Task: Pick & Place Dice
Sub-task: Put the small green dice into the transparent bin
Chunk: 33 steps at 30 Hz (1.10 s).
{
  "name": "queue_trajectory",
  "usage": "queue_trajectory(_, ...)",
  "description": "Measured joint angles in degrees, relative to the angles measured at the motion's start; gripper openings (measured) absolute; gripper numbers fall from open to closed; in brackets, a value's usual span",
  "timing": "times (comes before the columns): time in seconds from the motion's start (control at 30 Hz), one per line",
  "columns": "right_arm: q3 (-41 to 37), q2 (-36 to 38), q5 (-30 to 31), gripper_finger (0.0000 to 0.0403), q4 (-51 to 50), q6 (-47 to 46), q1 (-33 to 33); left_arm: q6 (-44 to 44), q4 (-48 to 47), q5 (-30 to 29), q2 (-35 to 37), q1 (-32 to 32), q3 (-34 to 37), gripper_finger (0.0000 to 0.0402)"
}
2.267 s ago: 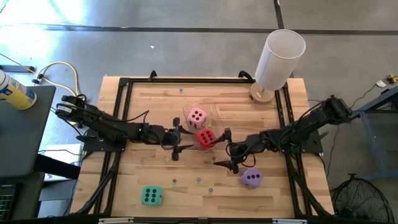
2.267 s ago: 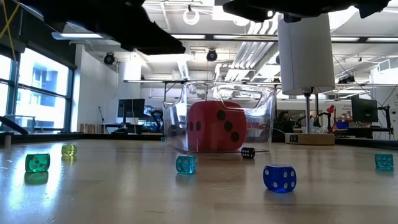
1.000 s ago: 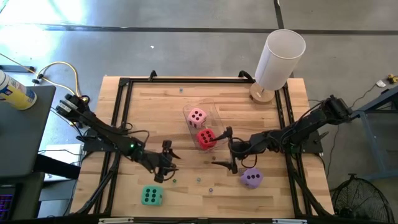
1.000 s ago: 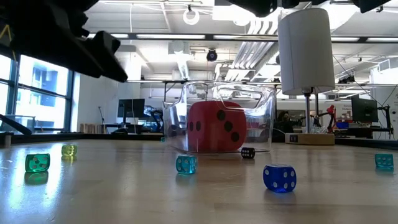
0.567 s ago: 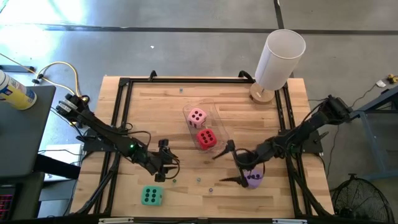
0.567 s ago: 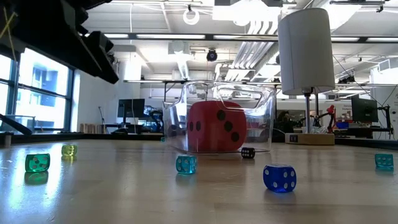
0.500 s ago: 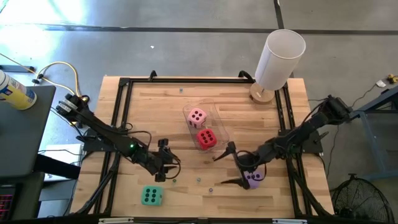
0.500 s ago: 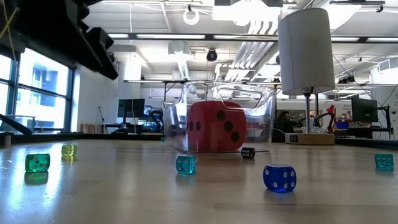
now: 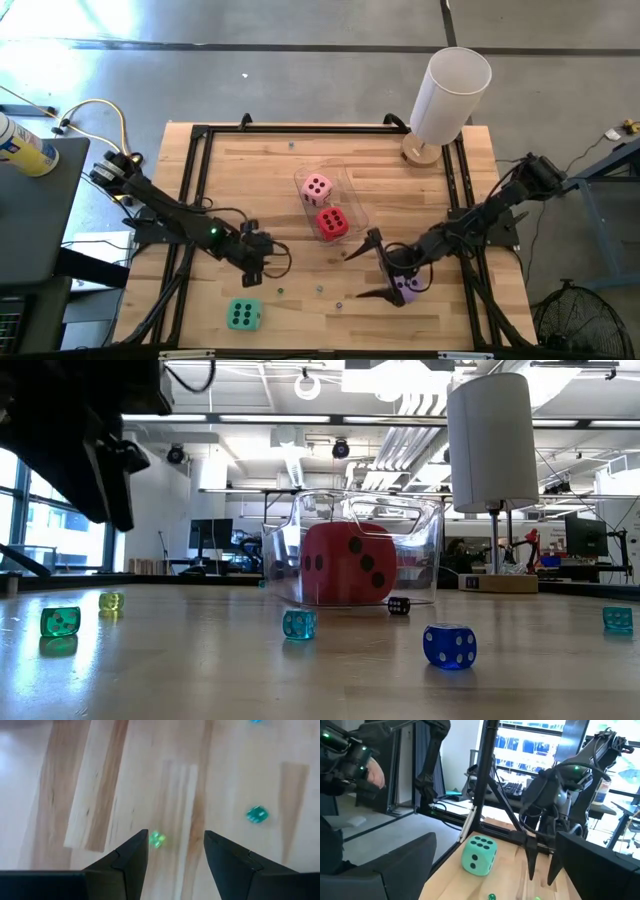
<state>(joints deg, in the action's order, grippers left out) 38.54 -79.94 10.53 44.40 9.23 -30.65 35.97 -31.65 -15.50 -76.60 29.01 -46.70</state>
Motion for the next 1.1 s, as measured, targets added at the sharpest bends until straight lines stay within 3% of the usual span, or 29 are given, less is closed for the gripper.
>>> queue_trajectory(0.13,0.00,0.00,0.02,0.0400,-1.04,-0.32,0.84,0.12,0.43,2.94,0.00,-2.18,0.00,0.0183)
queue_trajectory(0.4,0.00,0.00,-0.01,0.0400,-1.94,-2.36,1.42,0.11,0.27,3.14,-0.23,-3.03,0.00,0.0183)
queue_trajectory(0.67,0.00,0.00,-0.06,0.0400,-1.98,-3.65,1.37,0.08,1.15,6.22,-4.58,-5.14,0.04,0.0183)
queue_trajectory(1.1,0.00,0.00,1.60,0.0400,-2.13,-1.49,1.57,1.84,0.79,6.72,-5.62,-6.61,0.04,0.0183)
